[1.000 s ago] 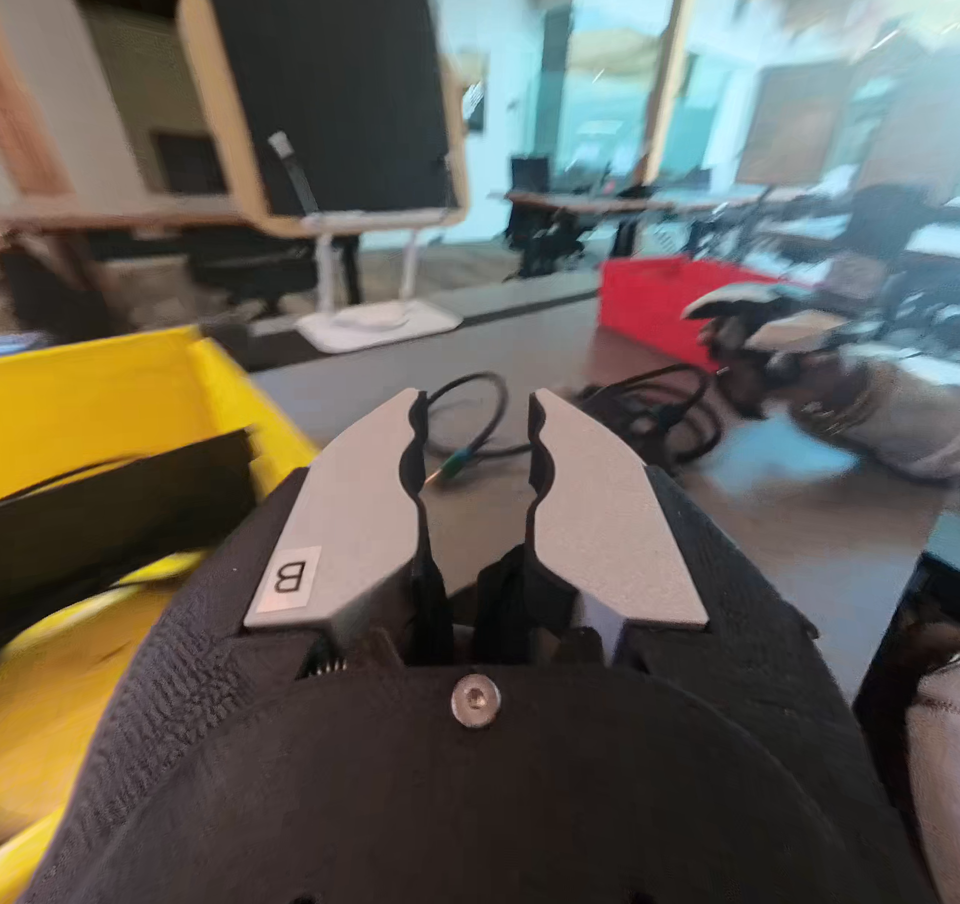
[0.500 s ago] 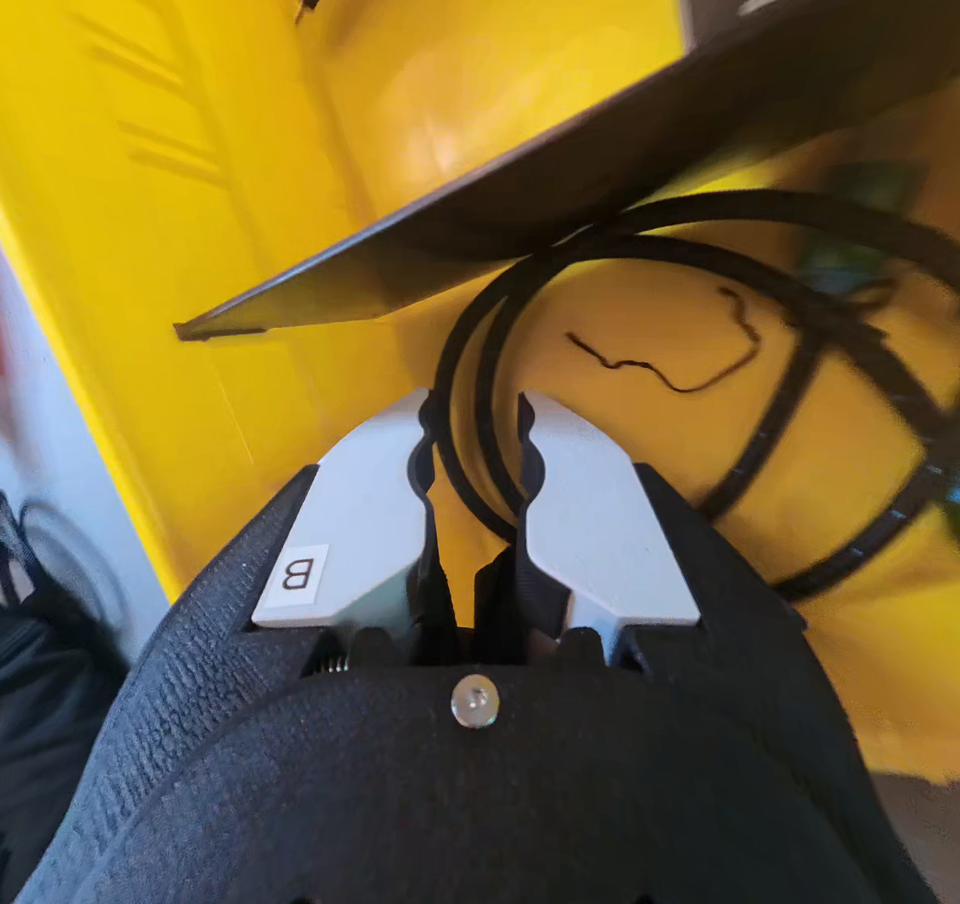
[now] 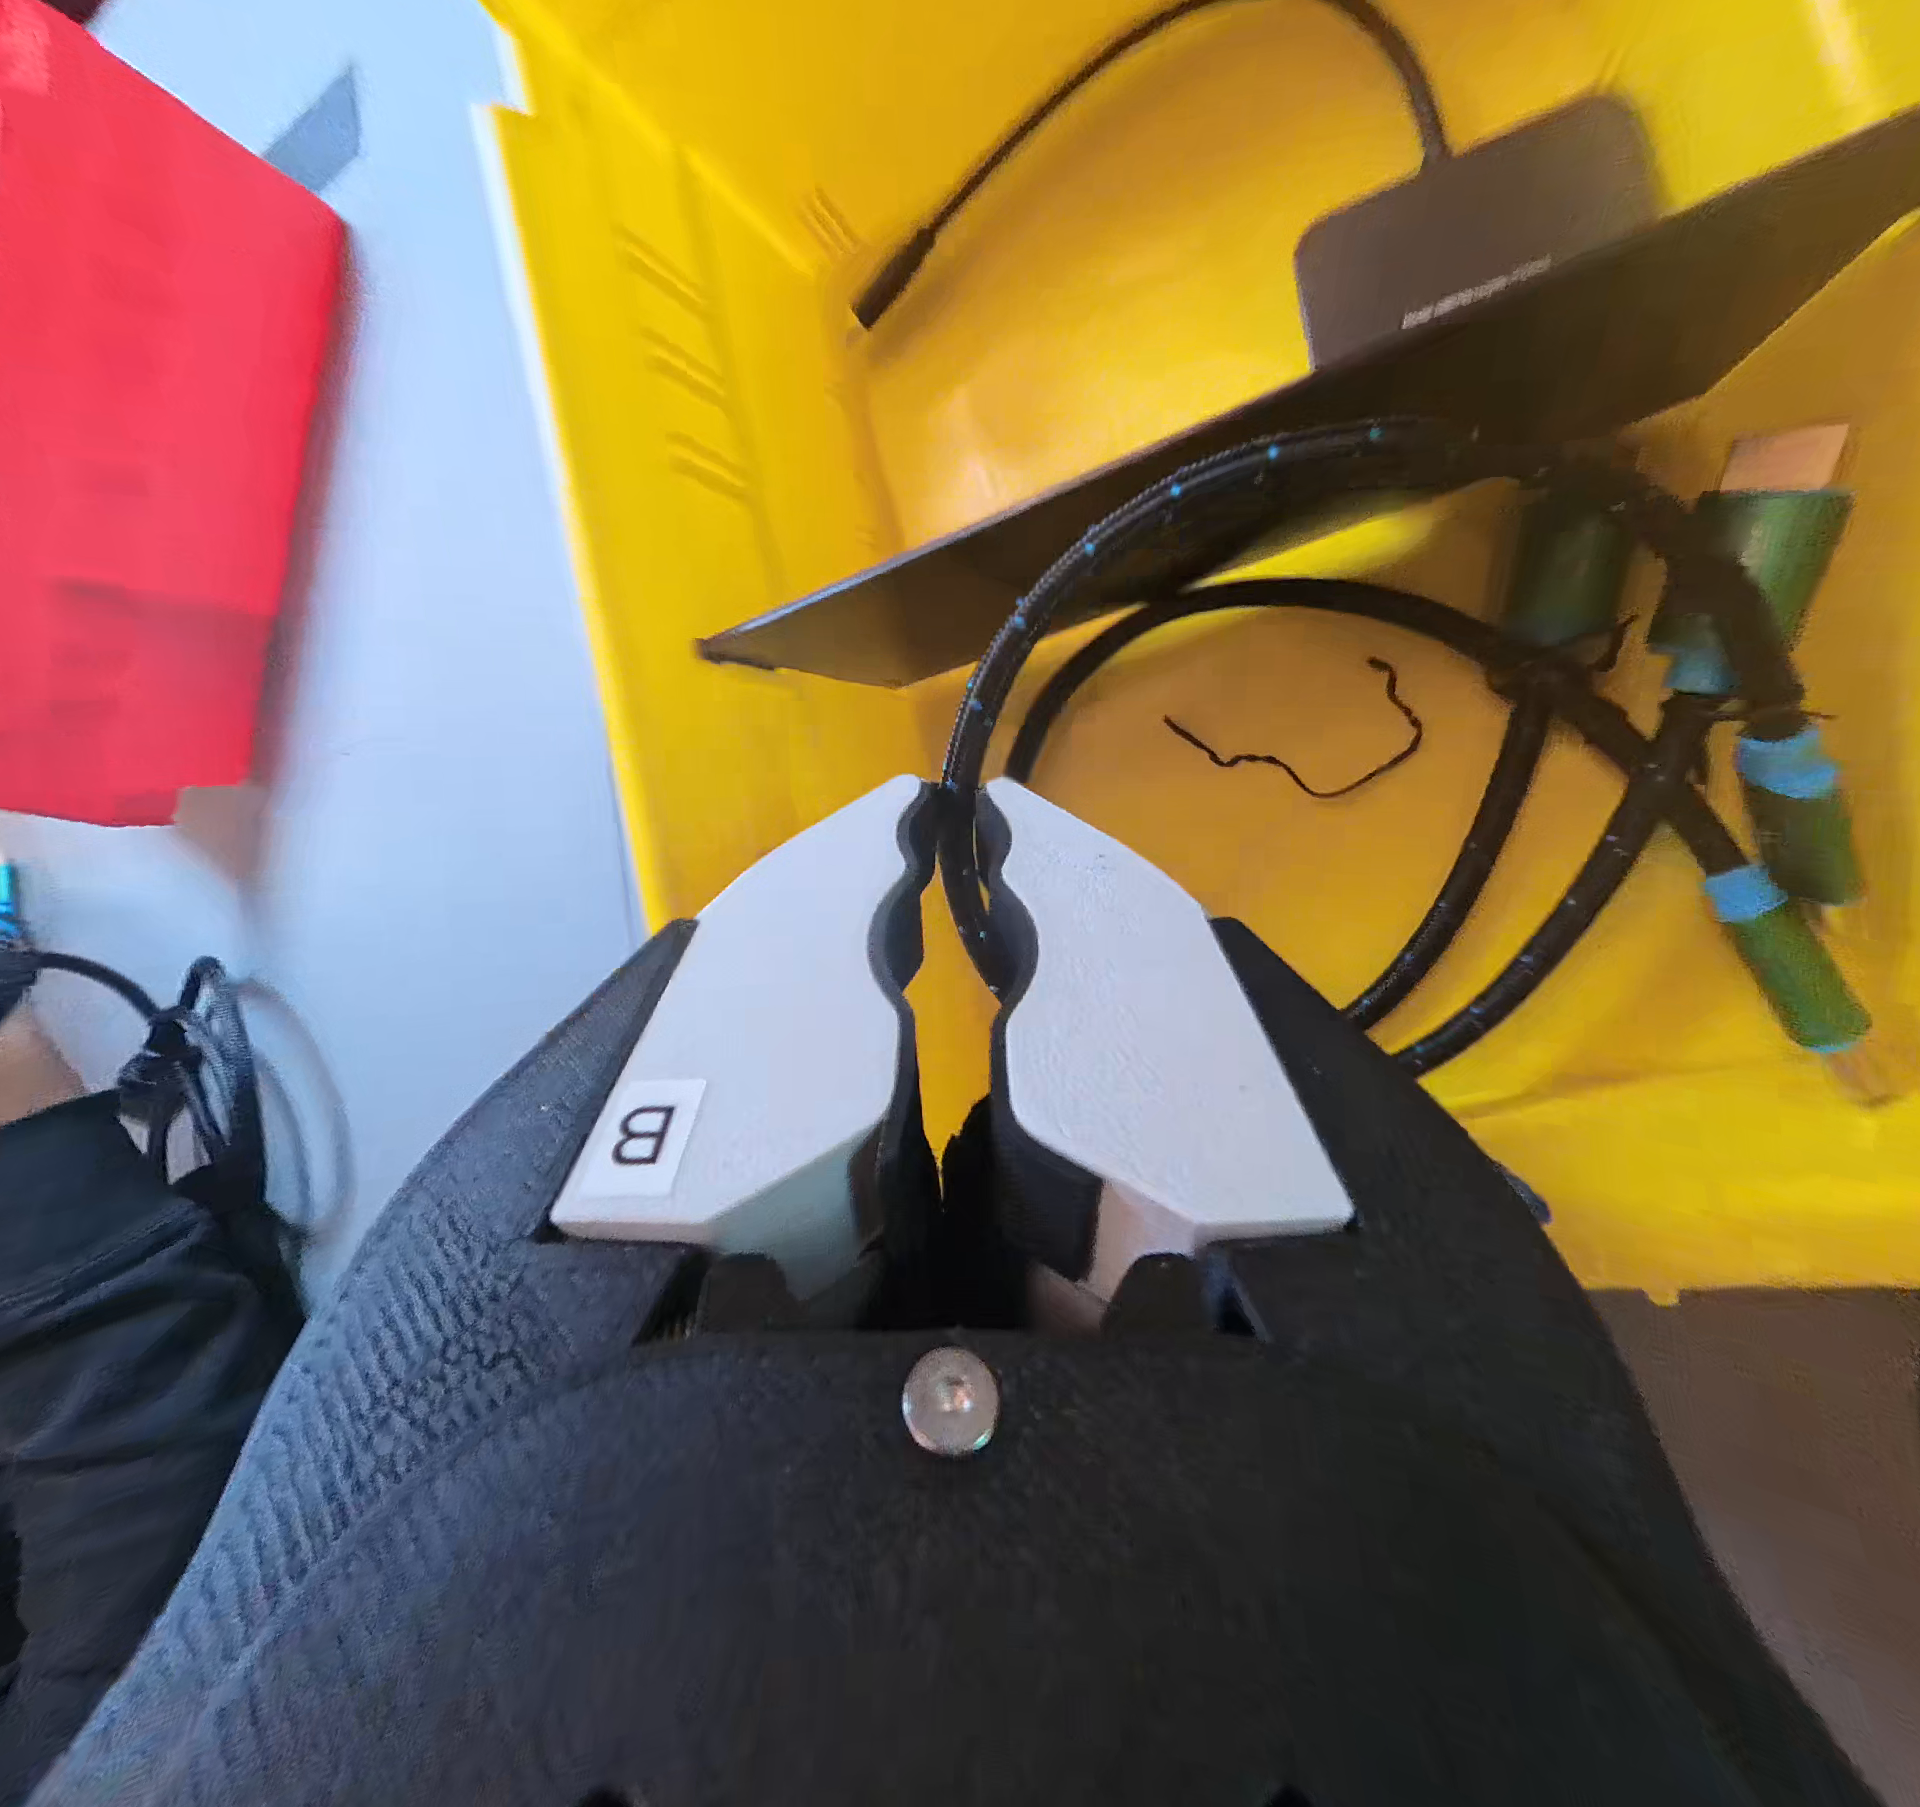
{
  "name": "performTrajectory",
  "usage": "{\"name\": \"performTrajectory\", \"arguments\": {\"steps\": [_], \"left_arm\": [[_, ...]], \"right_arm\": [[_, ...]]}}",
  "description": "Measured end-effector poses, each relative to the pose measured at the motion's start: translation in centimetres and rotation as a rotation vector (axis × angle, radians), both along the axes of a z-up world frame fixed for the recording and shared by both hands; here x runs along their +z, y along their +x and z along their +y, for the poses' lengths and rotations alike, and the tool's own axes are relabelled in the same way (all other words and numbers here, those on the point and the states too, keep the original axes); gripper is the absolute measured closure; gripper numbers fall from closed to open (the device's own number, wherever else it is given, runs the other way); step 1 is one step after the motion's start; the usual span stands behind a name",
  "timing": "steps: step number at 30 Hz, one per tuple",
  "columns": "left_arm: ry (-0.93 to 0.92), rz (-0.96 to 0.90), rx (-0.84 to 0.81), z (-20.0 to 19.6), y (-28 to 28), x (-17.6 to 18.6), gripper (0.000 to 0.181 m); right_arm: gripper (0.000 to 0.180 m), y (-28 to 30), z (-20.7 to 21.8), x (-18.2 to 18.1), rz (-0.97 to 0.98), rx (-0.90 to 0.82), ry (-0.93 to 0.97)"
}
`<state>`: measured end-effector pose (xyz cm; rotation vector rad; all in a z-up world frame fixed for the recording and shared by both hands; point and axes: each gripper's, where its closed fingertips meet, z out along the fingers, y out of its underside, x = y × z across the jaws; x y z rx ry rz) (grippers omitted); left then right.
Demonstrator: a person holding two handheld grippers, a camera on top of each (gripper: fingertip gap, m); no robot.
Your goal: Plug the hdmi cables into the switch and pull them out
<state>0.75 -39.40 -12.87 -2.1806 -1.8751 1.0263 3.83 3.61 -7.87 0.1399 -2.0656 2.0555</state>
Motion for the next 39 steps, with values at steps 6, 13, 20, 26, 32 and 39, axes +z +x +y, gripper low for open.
{"name": "performTrajectory", "arguments": {"steps": [6, 13, 20, 26, 32, 39], "left_arm": [[-0.021, 0.277, -0.014, 1.2, 0.5, 5.9, 0.174], [-0.080, 0.685, -0.006, 2.3, 2.3, 13.7, 0.173], [0.014, 0.895, -0.096, 6.5, 4.7, 15.8, 0.173], [0.143, 0.971, -0.258, 12.8, 5.5, 15.4, 0.173], [0.206, 0.990, -0.480, 22.4, 5.7, 14.7, 0.173], [0.310, 0.896, -0.694, 32.1, 3.9, 10.1, 0.173]], "right_arm": [[0.136, 0.0, -0.1, -0.1, 0.015, -0.006, 0.007], [0.136, 0.1, -0.3, -0.5, 0.012, 0.002, 0.025], [0.136, 1.0, -0.5, -0.4, -0.029, 0.066, 0.009], [0.130, 1.3, -0.9, -1.1, -0.035, 0.075, 0.039], [0.113, 3.0, -3.1, -1.6, -0.098, 0.138, 0.030], [0.104, 5.0, -6.0, -1.9, -0.184, 0.156, -0.026]]}}
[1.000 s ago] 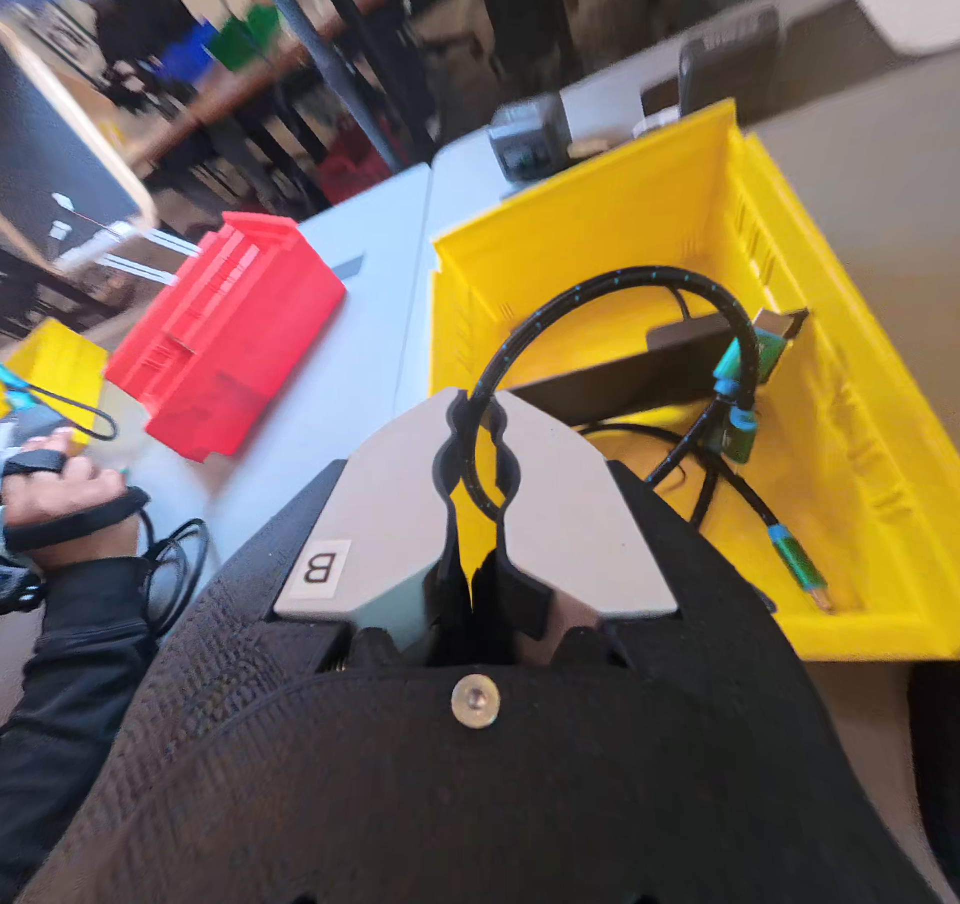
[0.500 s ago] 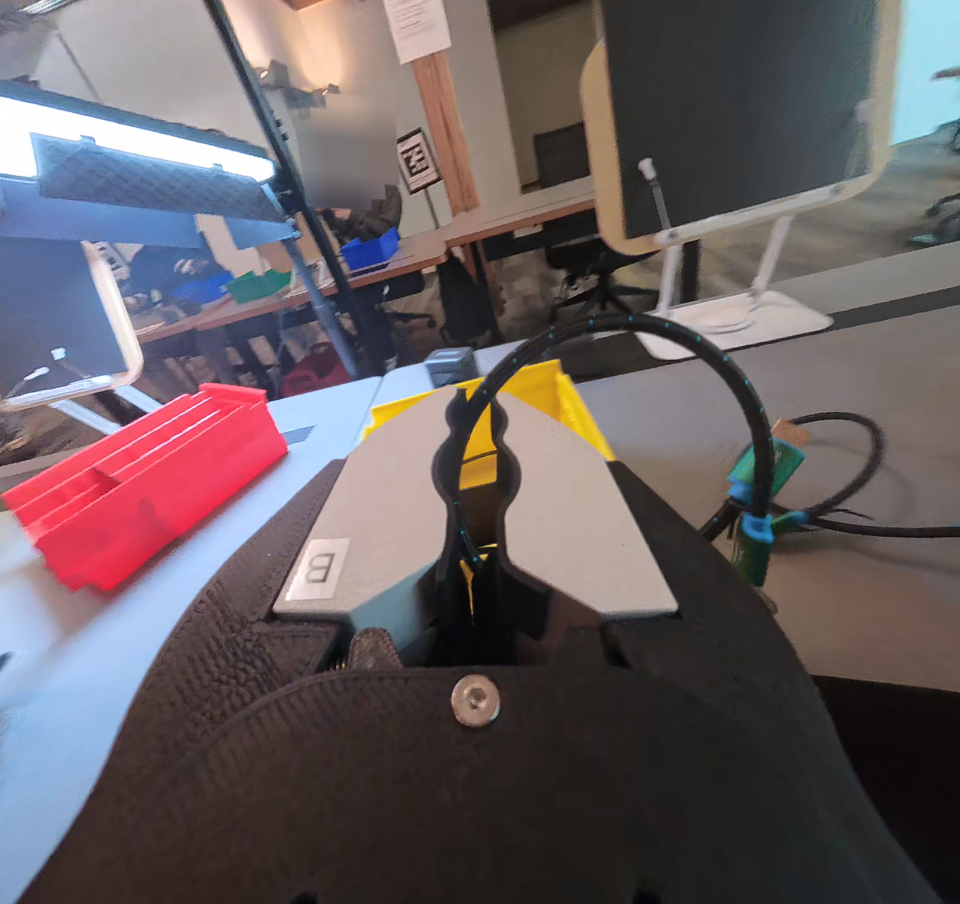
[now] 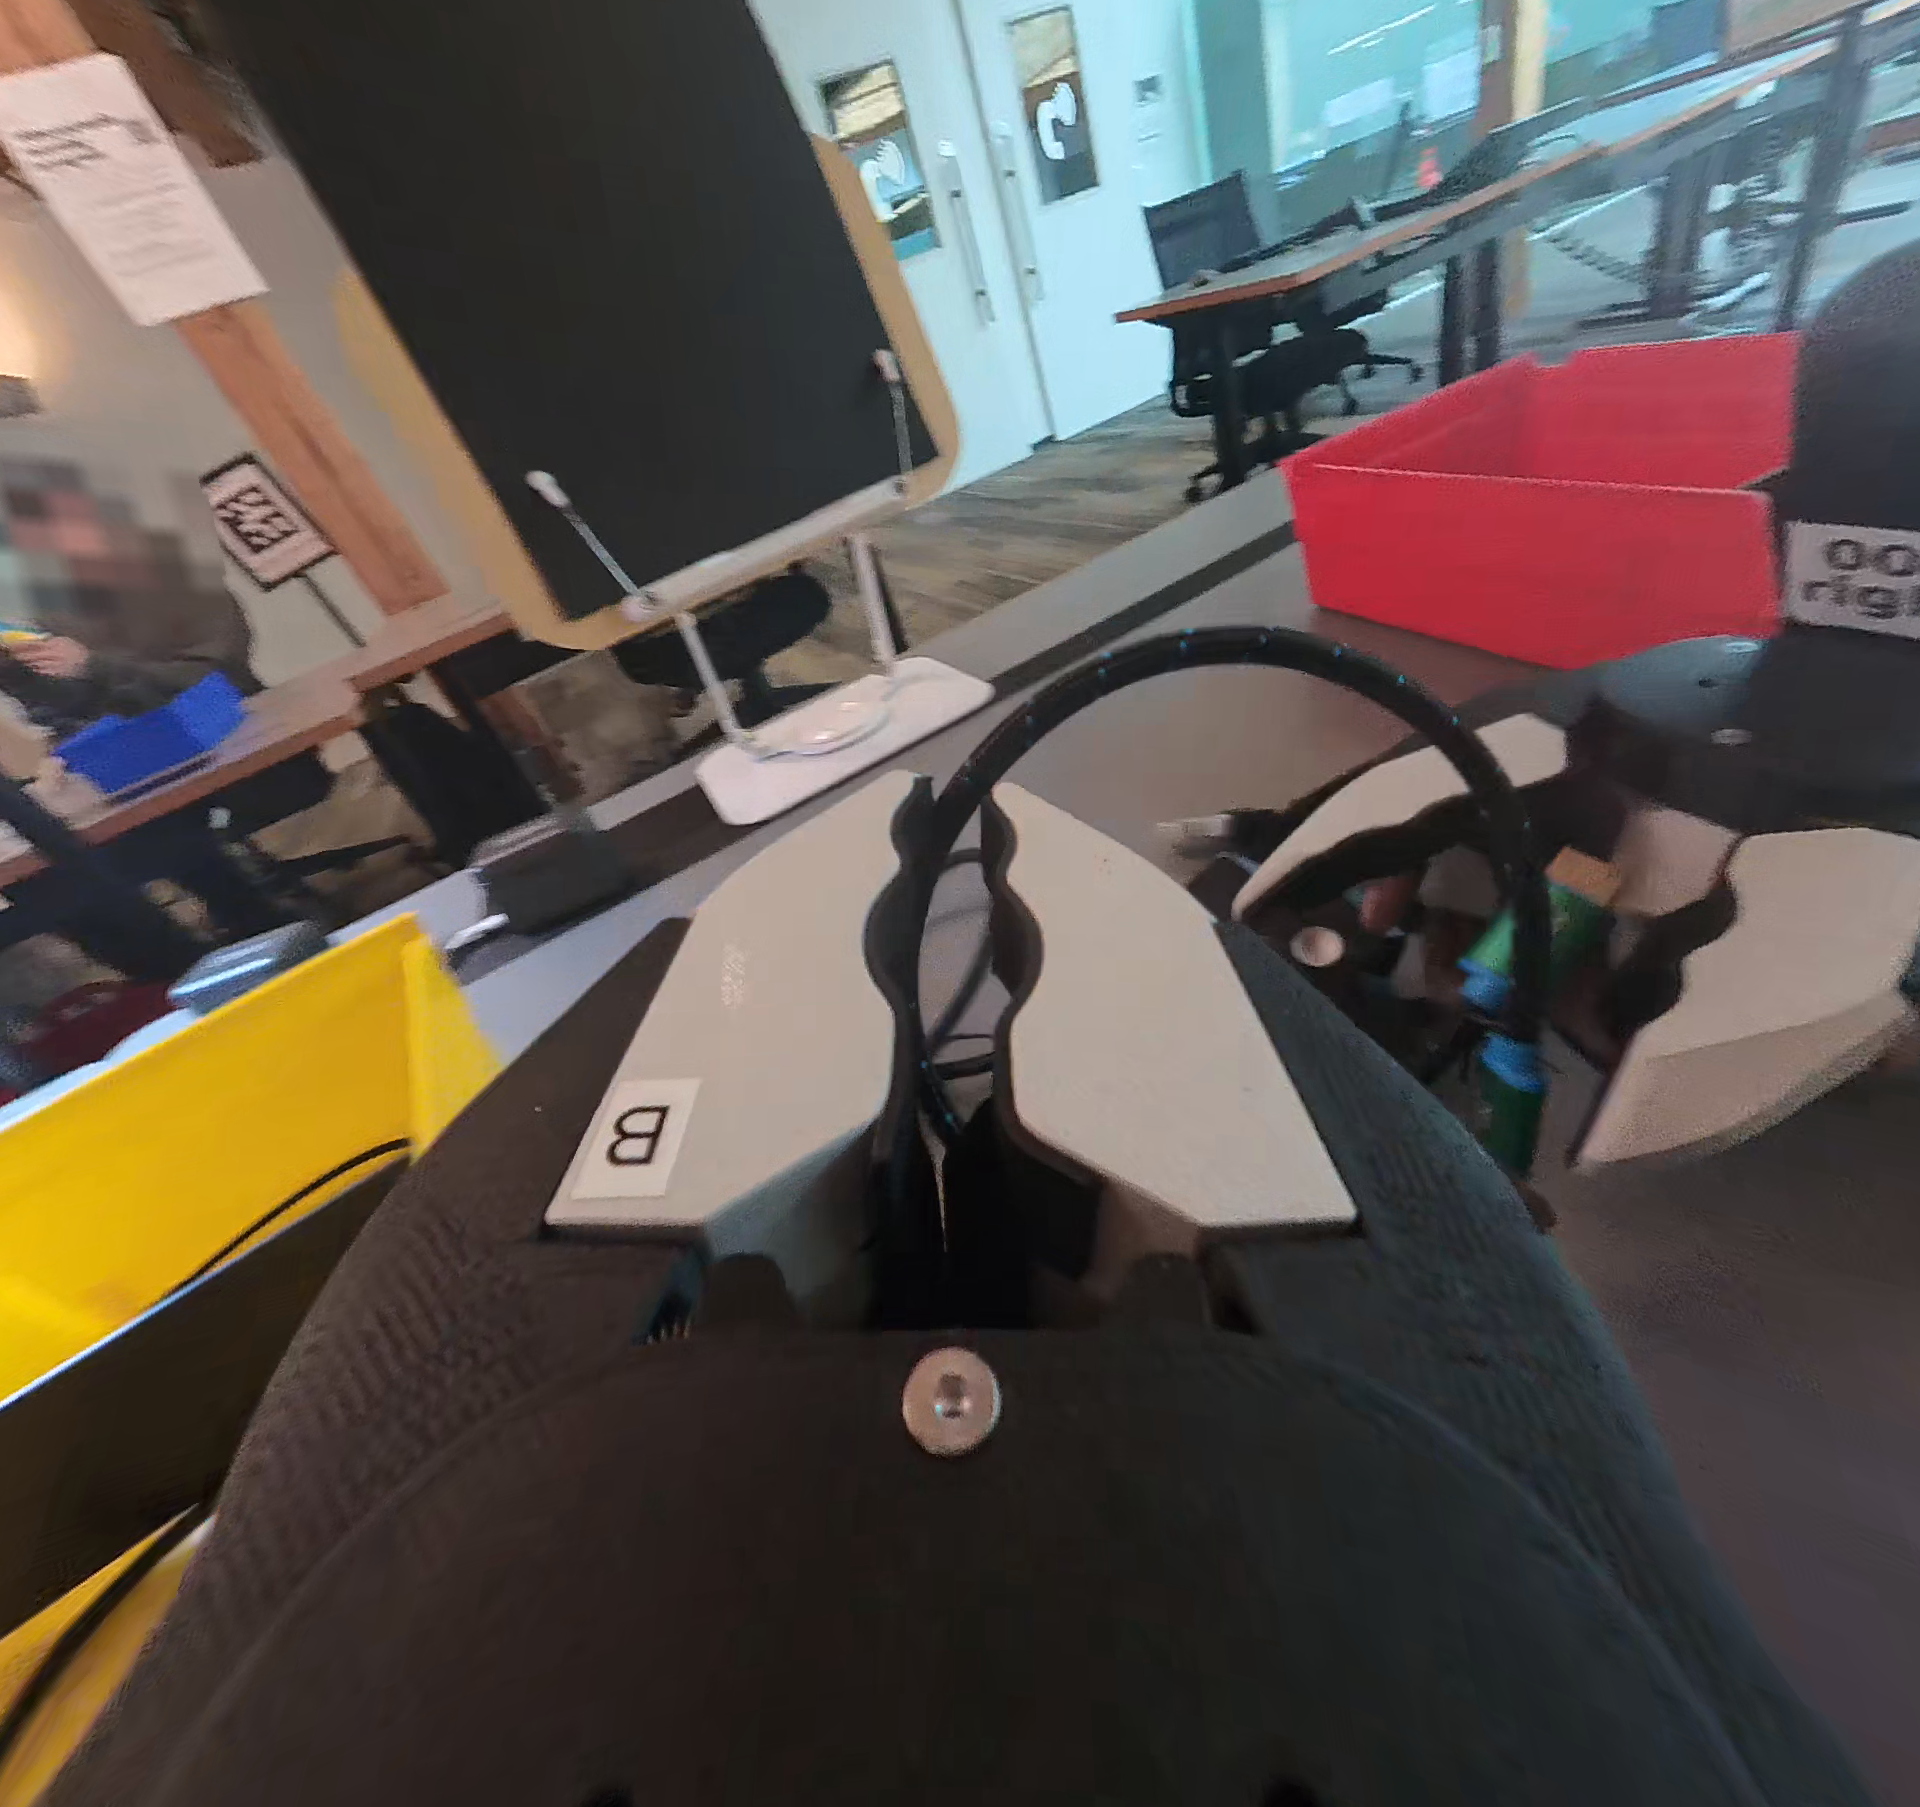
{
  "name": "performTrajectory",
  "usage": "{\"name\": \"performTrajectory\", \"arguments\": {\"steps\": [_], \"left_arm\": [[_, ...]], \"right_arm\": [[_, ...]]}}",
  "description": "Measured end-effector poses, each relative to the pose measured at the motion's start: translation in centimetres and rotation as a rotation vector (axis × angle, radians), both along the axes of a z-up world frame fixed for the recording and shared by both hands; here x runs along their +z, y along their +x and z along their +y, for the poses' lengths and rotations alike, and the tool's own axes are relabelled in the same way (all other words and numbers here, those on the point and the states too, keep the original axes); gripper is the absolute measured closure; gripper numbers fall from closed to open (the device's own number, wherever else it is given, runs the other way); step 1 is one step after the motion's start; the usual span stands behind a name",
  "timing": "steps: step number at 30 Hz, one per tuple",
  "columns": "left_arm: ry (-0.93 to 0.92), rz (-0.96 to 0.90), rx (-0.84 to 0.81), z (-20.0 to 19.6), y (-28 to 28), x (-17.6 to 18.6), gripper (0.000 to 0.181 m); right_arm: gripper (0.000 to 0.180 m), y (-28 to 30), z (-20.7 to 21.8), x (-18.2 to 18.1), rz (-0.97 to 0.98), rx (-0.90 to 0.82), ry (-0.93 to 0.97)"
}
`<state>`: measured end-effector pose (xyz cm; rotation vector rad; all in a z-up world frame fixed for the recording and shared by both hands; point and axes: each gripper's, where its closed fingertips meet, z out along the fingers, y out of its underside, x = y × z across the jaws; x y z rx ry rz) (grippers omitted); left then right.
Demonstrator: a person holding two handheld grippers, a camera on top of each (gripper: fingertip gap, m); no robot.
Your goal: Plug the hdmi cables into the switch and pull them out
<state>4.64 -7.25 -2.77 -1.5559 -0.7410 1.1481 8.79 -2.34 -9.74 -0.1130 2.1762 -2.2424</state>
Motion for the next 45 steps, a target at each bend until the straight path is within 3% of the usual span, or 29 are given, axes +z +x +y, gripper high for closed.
{"name": "performTrajectory", "arguments": {"steps": [2, 4, 10, 18, 25, 33, 38, 42, 45], "left_arm": [[-0.014, -0.041, -0.046, 1.3, -0.3, -1.1, 0.173], [-0.030, -0.034, -0.033, 1.3, -0.5, -1.2, 0.173], [-0.007, -0.017, -0.130, 1.5, 0.2, -1.2, 0.171], [0.121, 0.015, -0.374, 3.0, 2.5, 0.0, 0.146], [-0.086, 0.007, -0.301, 2.9, 1.6, -2.2, 0.148], [-0.092, 0.195, -0.291, 2.2, 3.3, 0.9, 0.145], [-0.461, 0.344, -0.268, 4.6, 4.7, -0.2, 0.145], [-0.904, 0.416, -0.110, 4.8, 2.9, -3.3, 0.145], [-1.100, 0.465, -0.046, 5.0, 1.6, -5.0, 0.146]], "right_arm": [[0.131, 0.5, -0.2, -0.8, 0.011, 0.026, 0.033], [0.140, 0.4, -0.3, -1.5, 0.050, 0.009, 0.063], [0.144, 0.4, 0.4, -0.2, 0.052, 0.013, -0.005], [0.163, -2.3, 2.7, 2.7, -0.017, -0.080, -0.188], [0.164, -2.4, 2.5, 2.4, 0.041, -0.129, -0.164], [0.165, -4.0, 3.1, 2.5, 0.049, -0.224, -0.164], [0.165, -3.7, 2.2, 1.3, 0.239, -0.301, -0.050], [0.165, -3.7, 1.9, 0.5, 0.362, -0.343, 0.038], [0.165, -3.0, 1.5, 0.1, 0.437, -0.337, 0.082]]}}
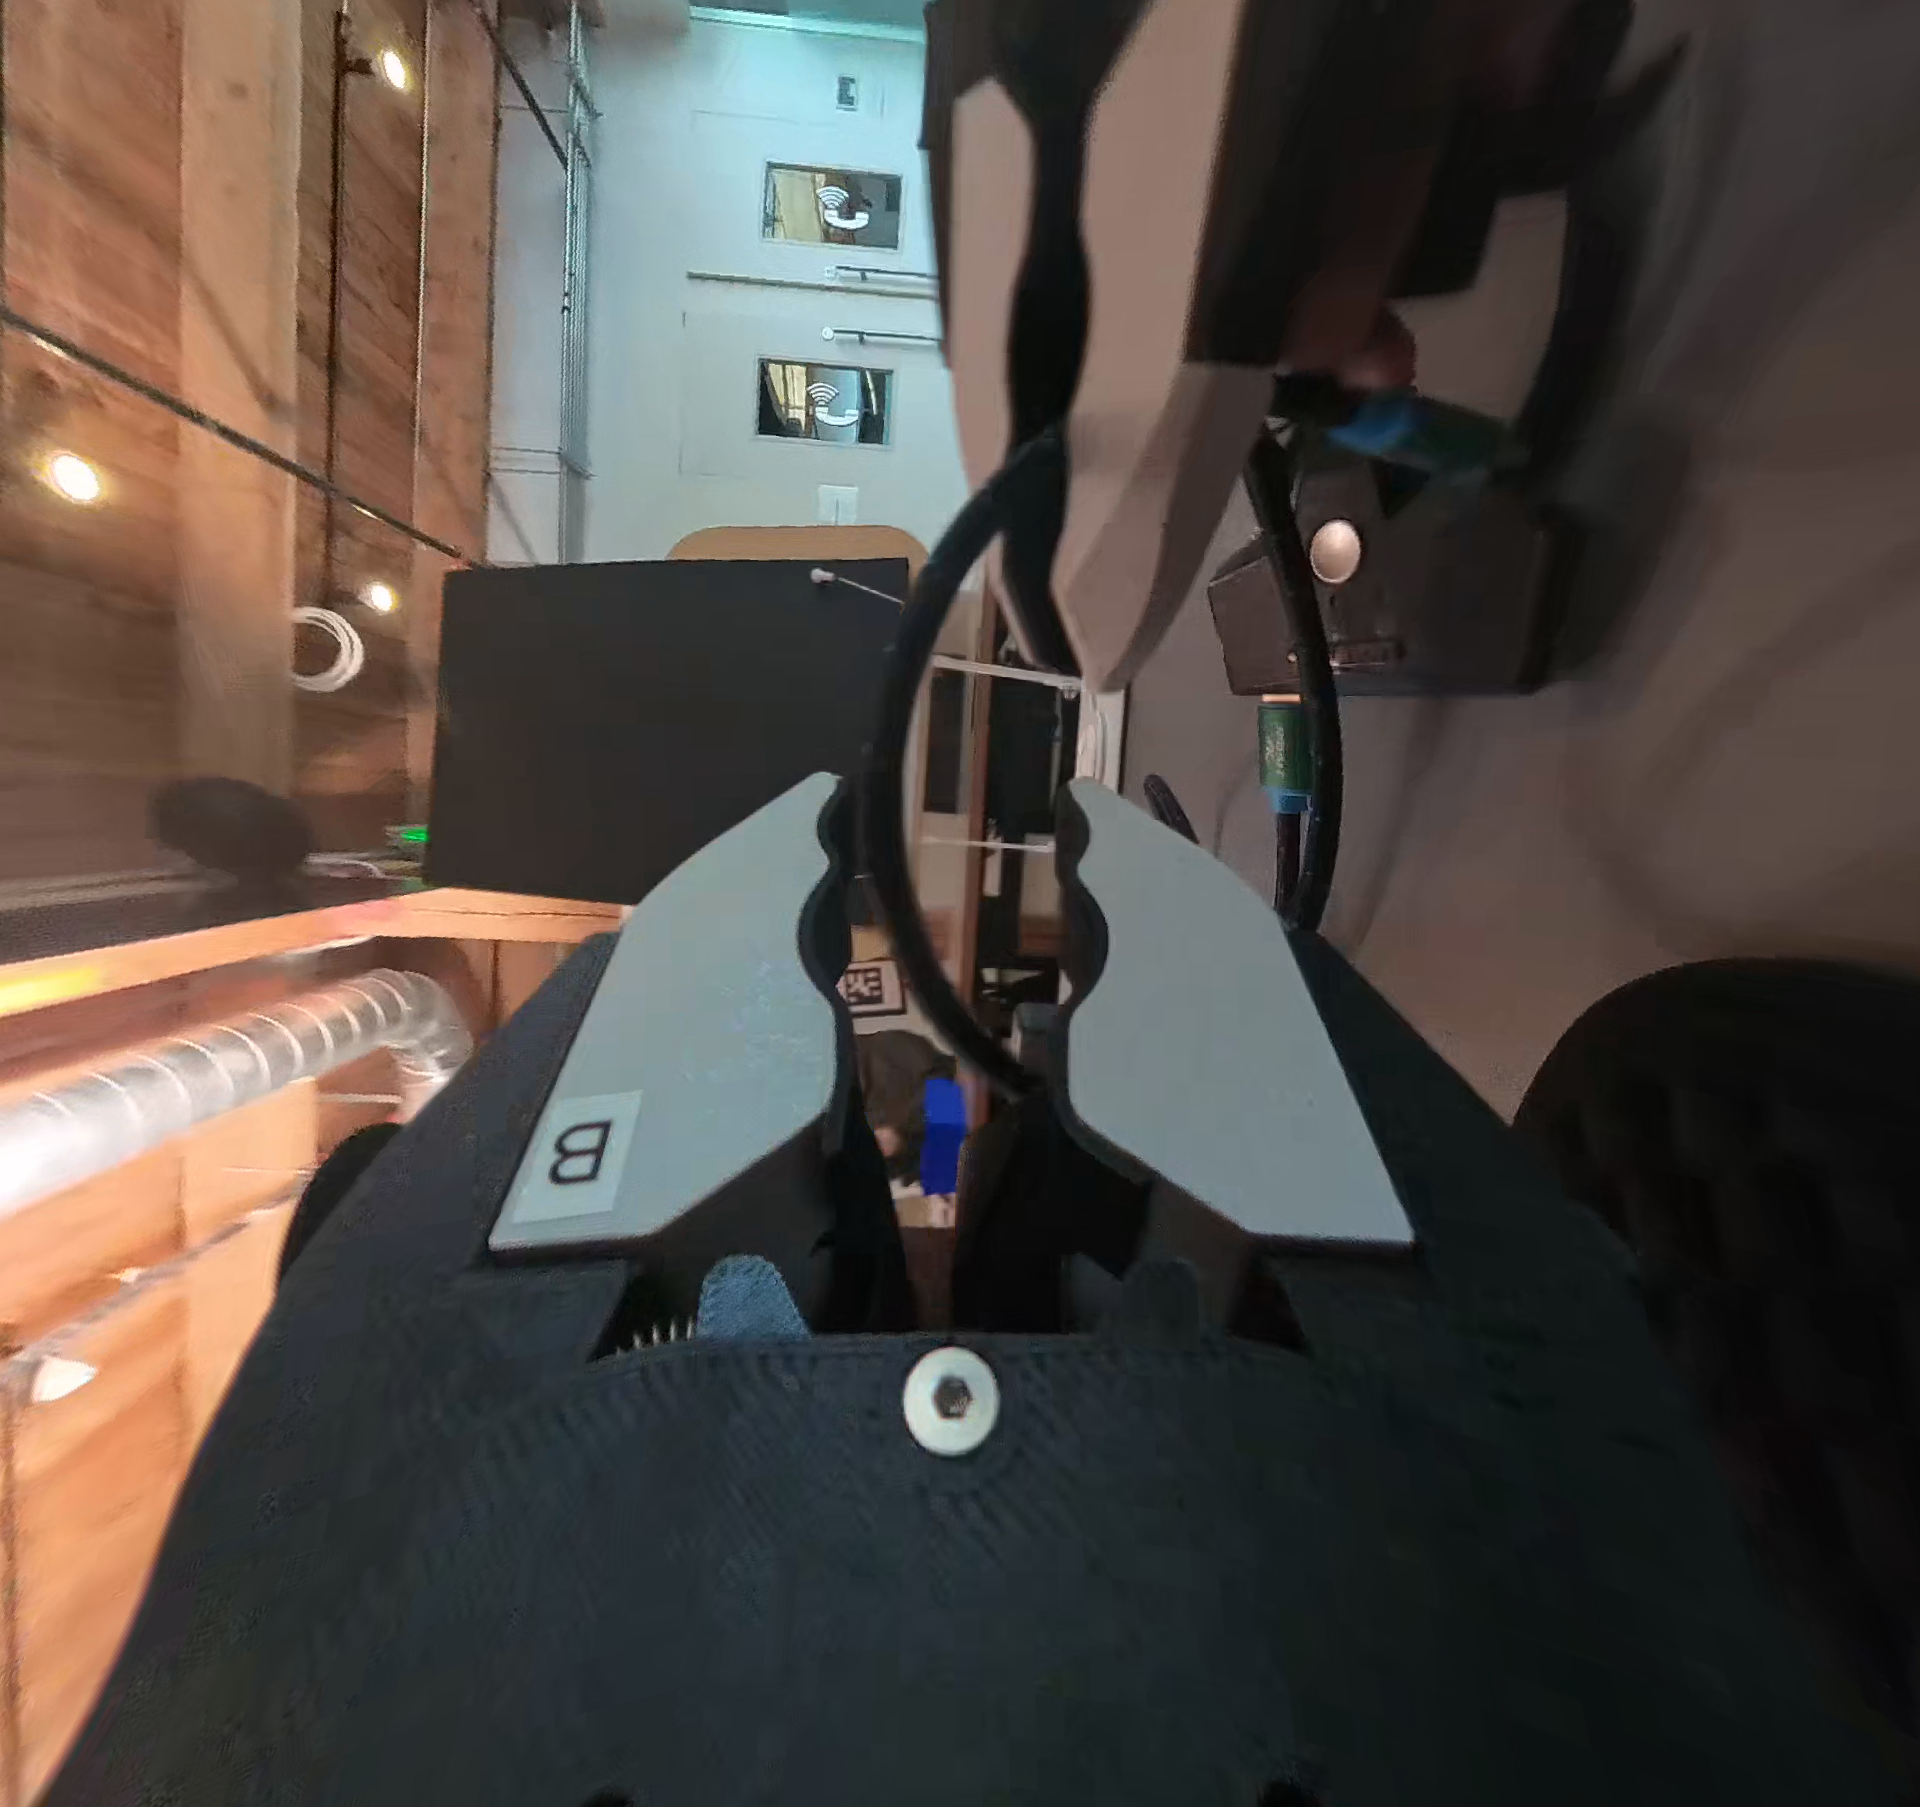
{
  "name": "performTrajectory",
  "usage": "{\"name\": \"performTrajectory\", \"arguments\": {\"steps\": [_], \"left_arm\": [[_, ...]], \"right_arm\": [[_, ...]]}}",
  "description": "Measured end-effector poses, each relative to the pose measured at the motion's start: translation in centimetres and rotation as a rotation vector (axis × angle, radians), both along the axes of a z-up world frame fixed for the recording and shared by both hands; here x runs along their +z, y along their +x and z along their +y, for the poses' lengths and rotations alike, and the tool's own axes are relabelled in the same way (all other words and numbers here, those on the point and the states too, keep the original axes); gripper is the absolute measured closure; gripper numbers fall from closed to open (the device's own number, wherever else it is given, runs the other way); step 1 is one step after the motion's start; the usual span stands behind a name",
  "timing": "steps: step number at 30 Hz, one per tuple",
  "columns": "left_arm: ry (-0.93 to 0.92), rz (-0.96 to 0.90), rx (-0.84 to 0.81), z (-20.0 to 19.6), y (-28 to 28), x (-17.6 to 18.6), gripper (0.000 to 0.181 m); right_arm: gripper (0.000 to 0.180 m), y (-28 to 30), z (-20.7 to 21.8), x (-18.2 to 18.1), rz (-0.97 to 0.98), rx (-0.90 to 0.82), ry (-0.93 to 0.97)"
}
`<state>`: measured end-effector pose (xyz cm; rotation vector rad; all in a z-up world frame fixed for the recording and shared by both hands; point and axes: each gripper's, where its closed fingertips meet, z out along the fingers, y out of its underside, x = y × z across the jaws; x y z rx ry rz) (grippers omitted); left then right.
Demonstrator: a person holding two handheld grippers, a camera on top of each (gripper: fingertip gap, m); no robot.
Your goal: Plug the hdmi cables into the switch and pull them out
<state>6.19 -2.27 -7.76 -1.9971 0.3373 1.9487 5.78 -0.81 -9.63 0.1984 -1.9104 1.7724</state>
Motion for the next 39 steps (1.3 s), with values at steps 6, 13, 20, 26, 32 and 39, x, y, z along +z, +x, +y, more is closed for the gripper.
{"name": "performTrajectory", "arguments": {"steps": [6, 13, 20, 26, 32, 39], "left_arm": [[-0.040, 0.091, 0.071, -0.3, -1.2, -0.1, 0.176], [0.135, -0.016, 0.046, -0.8, -0.9, 0.7, 0.180], [0.301, -0.092, 0.112, -4.5, -1.9, 1.1, 0.180], [0.624, -0.222, 0.050, -6.6, -2.2, 2.1, 0.180], [0.690, -0.280, 0.008, -6.9, -2.2, 1.8, 0.180], [0.690, -0.334, -0.050, -6.2, -1.9, 1.2, 0.180]], "right_arm": [[0.165, 0.4, -0.2, -0.6, 0.034, 0.004, 0.050], [0.153, 1.1, -0.1, 0.6, 0.003, 0.067, -0.041], [0.152, 1.2, 0.7, 2.4, -0.065, 0.117, -0.168], [0.148, 0.4, 1.1, 2.7, -0.160, 0.134, -0.218], [0.140, 0.6, 0.6, 1.9, -0.187, 0.149, -0.184], [0.144, 1.7, 0.7, 2.6, -0.262, 0.257, -0.213]]}}
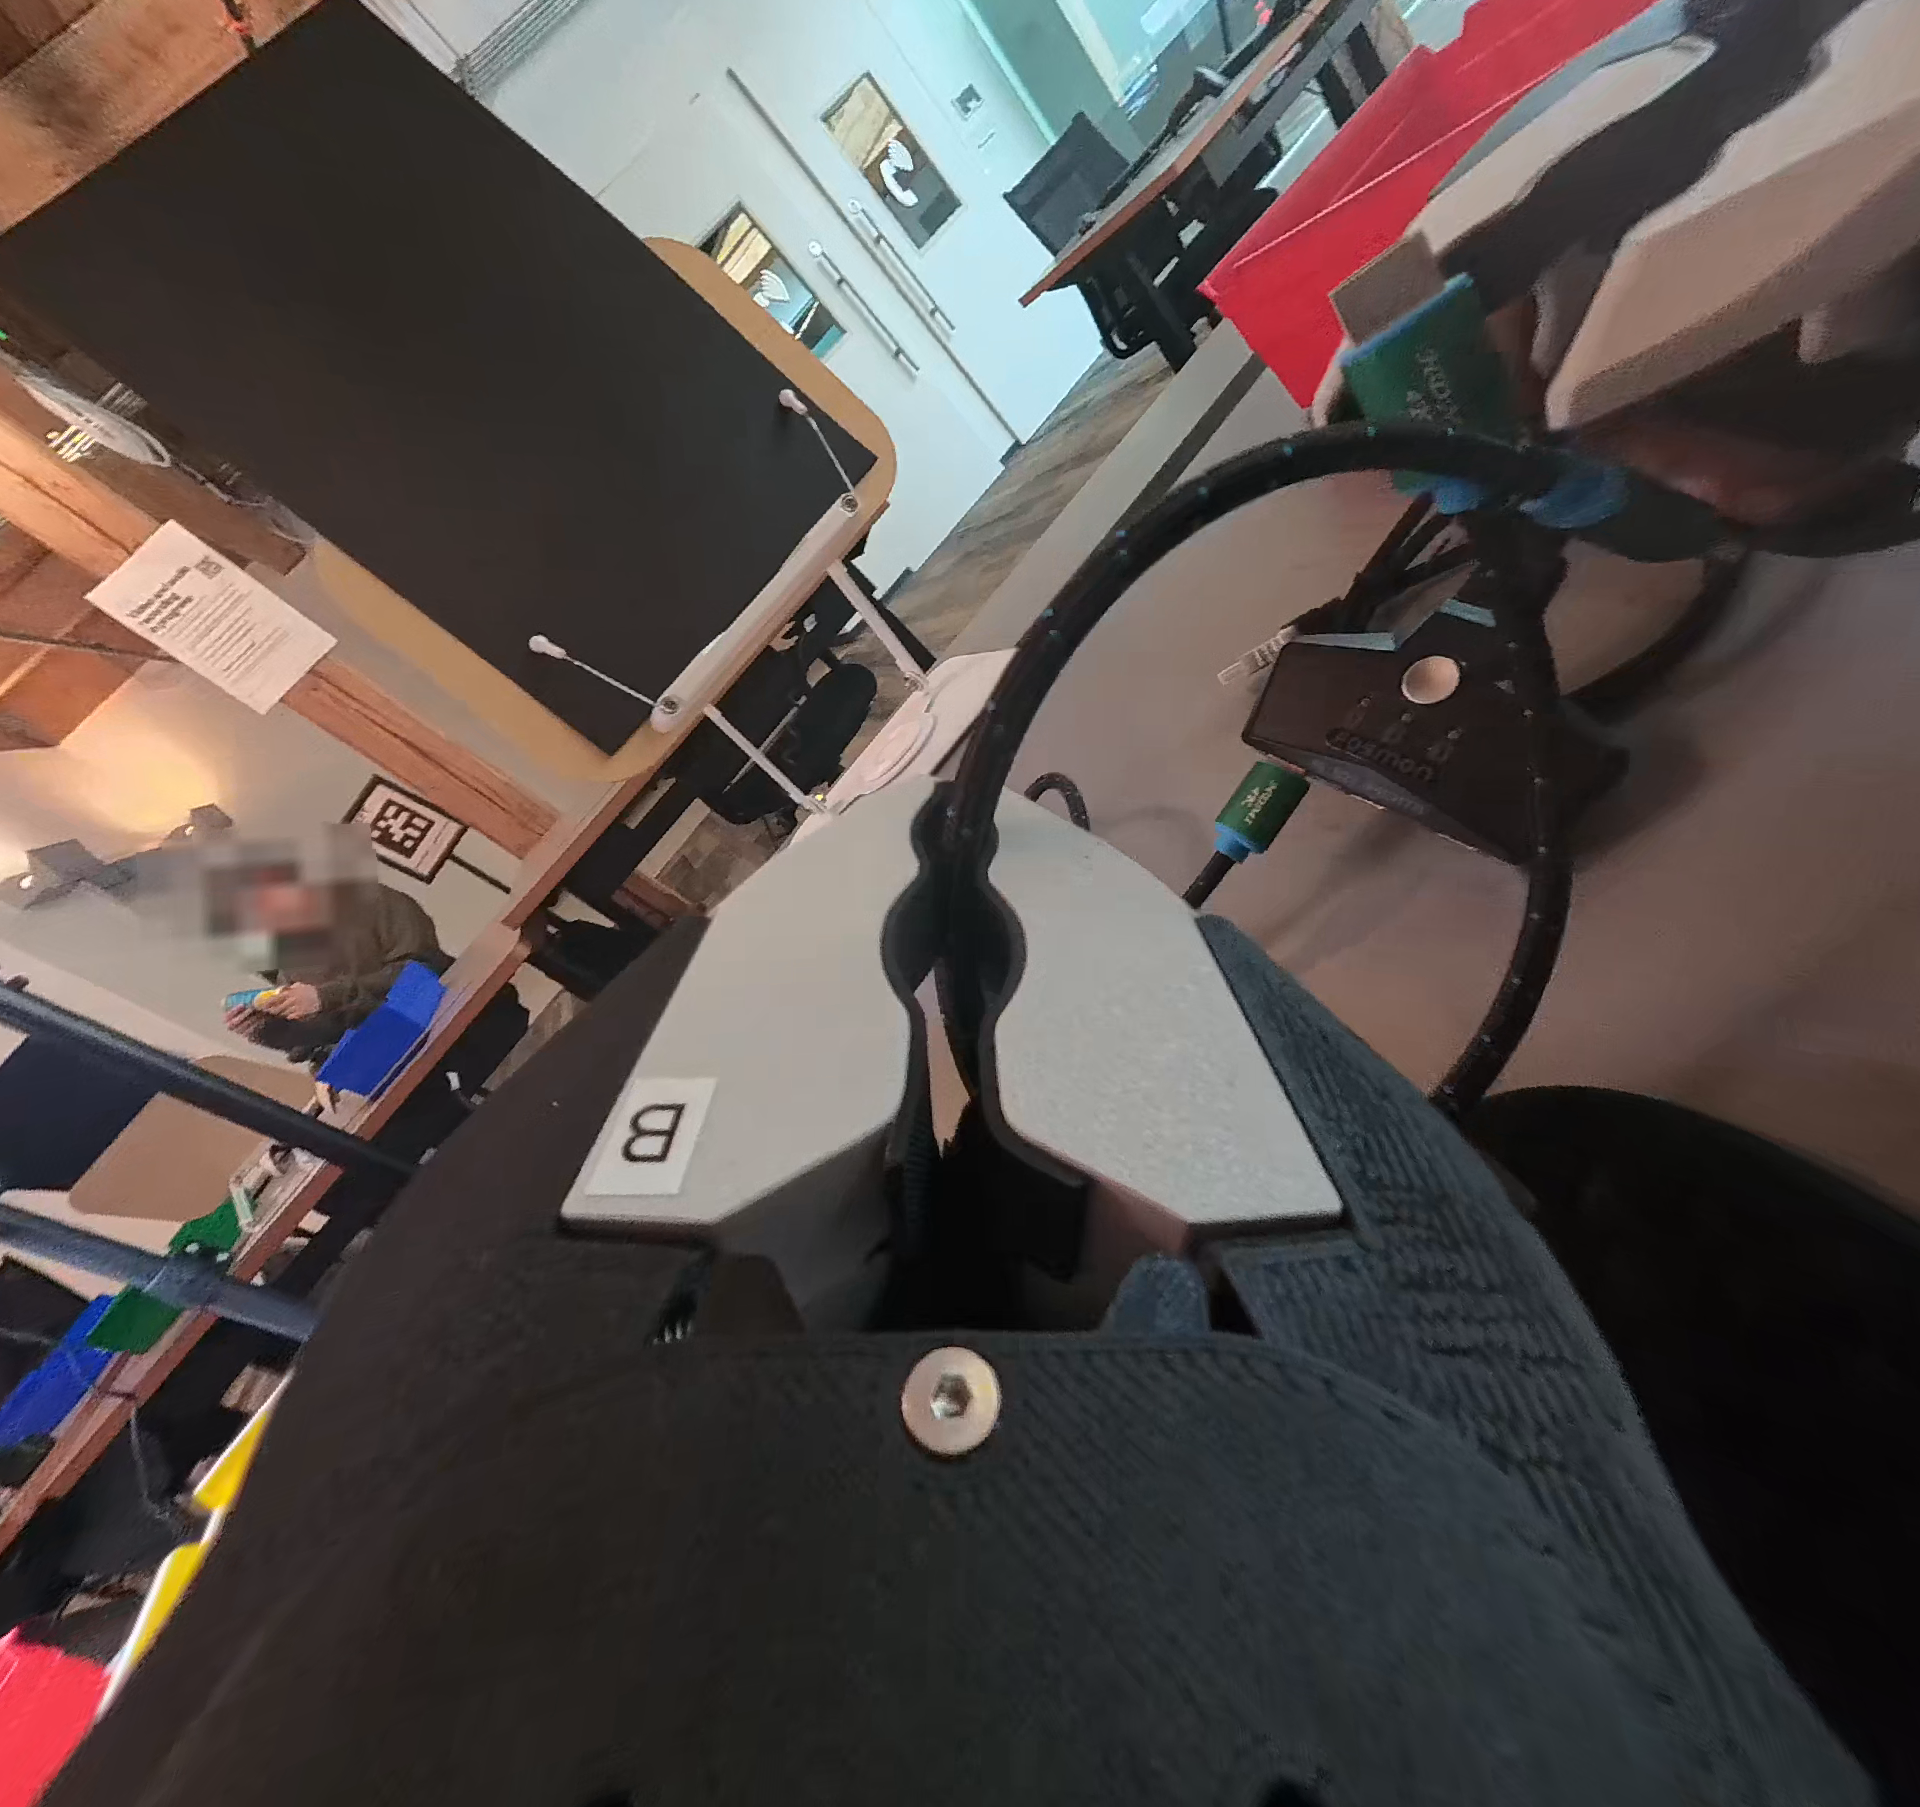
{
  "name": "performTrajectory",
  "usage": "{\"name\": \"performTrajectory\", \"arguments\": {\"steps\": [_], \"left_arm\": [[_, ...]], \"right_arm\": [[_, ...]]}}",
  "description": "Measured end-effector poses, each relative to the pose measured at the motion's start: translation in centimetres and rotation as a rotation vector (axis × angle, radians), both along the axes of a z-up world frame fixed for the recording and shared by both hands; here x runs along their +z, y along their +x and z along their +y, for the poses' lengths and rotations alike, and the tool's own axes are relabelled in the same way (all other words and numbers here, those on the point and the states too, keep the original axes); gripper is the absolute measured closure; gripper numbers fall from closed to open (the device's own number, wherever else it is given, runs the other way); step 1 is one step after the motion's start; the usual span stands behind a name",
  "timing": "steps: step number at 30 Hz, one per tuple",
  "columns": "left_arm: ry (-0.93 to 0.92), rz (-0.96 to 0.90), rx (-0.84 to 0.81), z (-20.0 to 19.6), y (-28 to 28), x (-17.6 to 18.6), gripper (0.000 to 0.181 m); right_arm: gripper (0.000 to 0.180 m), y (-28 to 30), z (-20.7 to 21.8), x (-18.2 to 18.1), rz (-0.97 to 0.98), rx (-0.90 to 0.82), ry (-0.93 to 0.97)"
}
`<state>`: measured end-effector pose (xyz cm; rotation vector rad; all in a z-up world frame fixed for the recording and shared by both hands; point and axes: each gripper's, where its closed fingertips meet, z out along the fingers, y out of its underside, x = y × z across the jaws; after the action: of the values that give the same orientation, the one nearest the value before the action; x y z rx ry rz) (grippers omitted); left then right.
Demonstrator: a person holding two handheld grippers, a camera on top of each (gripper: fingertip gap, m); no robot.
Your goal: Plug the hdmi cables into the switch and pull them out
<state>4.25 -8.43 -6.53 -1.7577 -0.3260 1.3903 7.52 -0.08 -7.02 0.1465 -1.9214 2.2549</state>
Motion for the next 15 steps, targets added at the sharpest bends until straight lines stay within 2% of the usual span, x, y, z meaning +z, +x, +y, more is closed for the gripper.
{"name": "performTrajectory", "arguments": {"steps": [5, 9, 10, 12, 15], "left_arm": [[0.002, -0.009, -0.053, 0.6, 0.3, -0.3, 0.180], [0.033, 0.007, -0.043, 0.4, 0.2, 0.0, 0.177], [0.058, 0.013, -0.069, 0.8, 0.5, 0.3, 0.169], [0.142, 0.020, -0.181, 2.2, 2.0, 1.6, 0.151], [0.386, 0.019, -0.354, 4.0, 4.6, 5.0, 0.143]], "right_arm": [[0.161, 0.4, 0.2, 0.1, -0.138, 0.119, -0.012], [0.161, -0.5, 0.5, 0.3, -0.151, 0.069, -0.024], [0.161, -0.8, 0.7, 0.7, -0.162, 0.056, -0.055], [0.162, -1.4, 1.3, 1.4, -0.184, 0.033, -0.118], [0.162, -2.6, 2.1, 2.1, -0.221, -0.021, -0.199]]}}
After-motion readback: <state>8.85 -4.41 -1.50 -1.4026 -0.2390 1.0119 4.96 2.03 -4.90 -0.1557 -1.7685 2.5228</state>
